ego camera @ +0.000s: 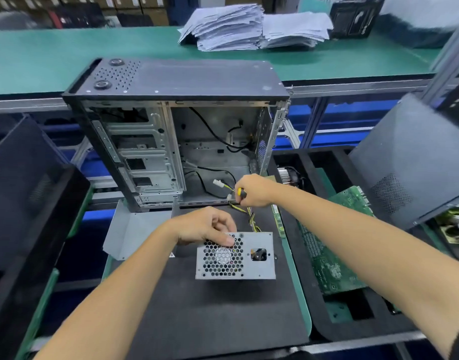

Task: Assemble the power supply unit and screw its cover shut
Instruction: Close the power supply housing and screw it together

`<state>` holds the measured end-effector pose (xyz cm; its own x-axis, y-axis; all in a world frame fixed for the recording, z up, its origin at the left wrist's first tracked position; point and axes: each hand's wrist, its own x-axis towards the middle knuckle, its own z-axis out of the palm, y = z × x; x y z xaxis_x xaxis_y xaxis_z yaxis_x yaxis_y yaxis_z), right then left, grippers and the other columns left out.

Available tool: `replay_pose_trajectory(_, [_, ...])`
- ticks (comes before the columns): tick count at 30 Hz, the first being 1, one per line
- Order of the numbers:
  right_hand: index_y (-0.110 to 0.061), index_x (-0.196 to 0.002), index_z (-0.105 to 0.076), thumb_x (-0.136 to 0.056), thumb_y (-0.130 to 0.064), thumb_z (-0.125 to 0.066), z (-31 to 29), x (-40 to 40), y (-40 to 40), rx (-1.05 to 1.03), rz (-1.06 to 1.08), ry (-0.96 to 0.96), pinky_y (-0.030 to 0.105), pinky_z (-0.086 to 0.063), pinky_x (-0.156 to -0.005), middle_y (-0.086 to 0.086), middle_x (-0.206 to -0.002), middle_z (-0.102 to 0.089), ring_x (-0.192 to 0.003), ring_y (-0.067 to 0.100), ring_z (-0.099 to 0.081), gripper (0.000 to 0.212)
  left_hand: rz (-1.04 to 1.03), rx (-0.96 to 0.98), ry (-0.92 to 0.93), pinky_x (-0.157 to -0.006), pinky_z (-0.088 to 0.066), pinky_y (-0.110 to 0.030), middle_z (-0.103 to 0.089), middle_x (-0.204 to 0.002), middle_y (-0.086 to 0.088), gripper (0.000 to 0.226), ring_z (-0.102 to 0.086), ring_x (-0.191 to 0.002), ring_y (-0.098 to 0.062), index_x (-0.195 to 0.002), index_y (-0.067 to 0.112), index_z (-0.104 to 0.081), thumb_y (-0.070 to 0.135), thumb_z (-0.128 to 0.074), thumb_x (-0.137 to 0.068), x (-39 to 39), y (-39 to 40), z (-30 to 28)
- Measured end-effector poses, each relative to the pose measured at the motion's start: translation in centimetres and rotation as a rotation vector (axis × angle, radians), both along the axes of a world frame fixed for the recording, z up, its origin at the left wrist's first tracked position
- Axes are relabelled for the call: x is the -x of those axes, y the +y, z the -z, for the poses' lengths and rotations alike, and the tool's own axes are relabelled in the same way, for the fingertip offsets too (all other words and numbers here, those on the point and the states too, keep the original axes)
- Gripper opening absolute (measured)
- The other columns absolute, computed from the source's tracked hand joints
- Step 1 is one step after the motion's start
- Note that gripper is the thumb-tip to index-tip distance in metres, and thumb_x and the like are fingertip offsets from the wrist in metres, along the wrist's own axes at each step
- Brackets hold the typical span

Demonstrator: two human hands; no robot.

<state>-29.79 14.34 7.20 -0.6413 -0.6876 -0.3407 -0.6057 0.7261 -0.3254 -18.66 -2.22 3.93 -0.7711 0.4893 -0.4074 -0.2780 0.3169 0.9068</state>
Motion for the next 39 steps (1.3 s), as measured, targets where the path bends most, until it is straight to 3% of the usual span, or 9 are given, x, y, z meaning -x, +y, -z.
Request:
replay_pose_trajectory(3, [0.003, -0.096, -0.068, -0.087, -0.011, -0.056, 1.0, 0.3, 0.0, -0.016, 0.046, 0.013, 0.043, -0.053, -0.083, 0.019, -0.1, -0.069, -0.094, 0.033, -0.063, 0.02, -0.002, 0.014, 0.044, -0.067, -0.048, -0.015, -0.066, -0.072, 0.001, 0.015, -0.062, -0.066, -0.005, -0.09, 0.011, -0.067, 0.001, -0.073, -0.081, -0.8, -0.1, -0.2])
replay_pose_trajectory(7, [-0.002, -0.076, -0.057, -0.083, -0.007, -0.054, 1.0, 1.2, 0.2, -0.122, 0.087, 0.029, 0.026, -0.035, -0.051, 0.017, -0.075, -0.055, -0.069, 0.028, -0.044, 0.01, 0.022, 0.01, 0.035, -0.069, -0.049, -0.018, -0.064, -0.069, 0.007, 0.017, -0.059, -0.065, -0.006, -0.088, 0.013, -0.065, -0.001, -0.071, -0.082, -1.8, -1.1, -1.1])
replay_pose_trajectory(12, [-0.001, -0.076, -0.068, -0.077, -0.002, -0.062, 1.7, 1.1, 0.1, -0.345, 0.034, -0.104, 0.021, -0.039, -0.049, 0.013, -0.063, -0.06, -0.055, 0.025, -0.052, 0.006, 0.099, 0.026, -0.018, -0.063, -0.045, -0.014, -0.063, -0.069, 0.007, 0.017, -0.057, -0.063, -0.004, -0.087, 0.013, -0.065, -0.003, -0.069, -0.083, -2.2, -2.9, -3.3])
replay_pose_trajectory(16, [-0.007, -0.064, -0.058, -0.078, -0.005, -0.066, 2.9, 0.2, -0.6, -0.432, -0.019, -0.083, 0.016, -0.033, -0.037, 0.002, -0.044, -0.053, -0.041, 0.014, -0.047, 0.017, 0.111, 0.059, -0.025, -0.064, -0.044, -0.013, -0.062, -0.071, 0.008, 0.012, -0.056, -0.064, -0.003, -0.088, 0.009, -0.064, -0.002, -0.068, -0.084, -2.5, -4.1, -3.9])
replay_pose_trajectory(22, [-0.012, -0.06, -0.043, -0.081, -0.008, -0.066, 4.8, -0.6, -0.8, -0.366, -0.029, 0.048, 0.025, -0.039, -0.051, 0.002, -0.059, -0.045, -0.068, 0.026, -0.05, 0.032, 0.037, 0.089, -0.026, -0.068, -0.046, -0.015, -0.064, -0.072, 0.007, 0.012, -0.059, -0.068, -0.005, -0.088, 0.008, -0.065, -0.002, -0.069, -0.084, -2.9, -4.7, -2.7])
replay_pose_trajectory(26, [-0.01, -0.07, -0.049, -0.081, -0.011, -0.068, 4.8, -0.2, -0.2, -0.339, 0.028, 0.018, 0.026, -0.04, -0.059, 0.007, -0.074, -0.054, -0.073, 0.026, -0.053, 0.022, -0.005, 0.072, -0.037, -0.071, -0.048, -0.017, -0.066, -0.076, 0.002, 0.011, -0.06, -0.07, -0.007, -0.087, 0.01, -0.066, -0.001, -0.067, -0.085, -2.9, -5.4, -2.2])
replay_pose_trajectory(31, [-0.008, -0.064, -0.057, -0.077, -0.025, -0.08, 4.5, -0.4, 0.3, -0.503, -0.003, -0.133, 0.024, -0.038, -0.047, -0.005, -0.042, -0.053, -0.051, 0.014, -0.055, 0.031, -0.017, 0.051, -0.058, -0.073, -0.049, -0.018, -0.066, -0.078, 0.002, 0.012, -0.06, -0.072, -0.008, -0.087, 0.013, -0.066, 0.001, -0.066, -0.087, -2.9, -6.0, -1.7])
replay_pose_trajectory(35, [-0.003, -0.097, -0.065, -0.077, -0.025, -0.079, 5.6, -1.4, 0.3, -0.494, -0.057, -0.038, 0.027, -0.042, -0.064, 0.006, -0.082, -0.06, -0.091, 0.027, -0.064, 0.033, 0.003, 0.047, -0.069, -0.073, -0.049, -0.018, -0.066, -0.079, 0.002, 0.012, -0.061, -0.073, -0.007, -0.087, 0.015, -0.066, 0.003, -0.067, -0.087, -2.8, -5.9, -1.6])
replay_pose_trajectory(39, [-0.007, -0.096, -0.058, -0.078, -0.017, -0.076, 6.6, -1.6, 0.6, -0.445, -0.057, 0.014, 0.028, -0.044, -0.066, 0.014, -0.106, -0.065, -0.096, 0.03, -0.063, 0.028, 0.016, 0.04, -0.077, -0.073, -0.048, -0.017, -0.065, -0.079, 0.001, 0.011, -0.059, -0.073, -0.008, -0.087, 0.014, -0.065, 0.003, -0.067, -0.087, -2.7, -6.1, -1.5])
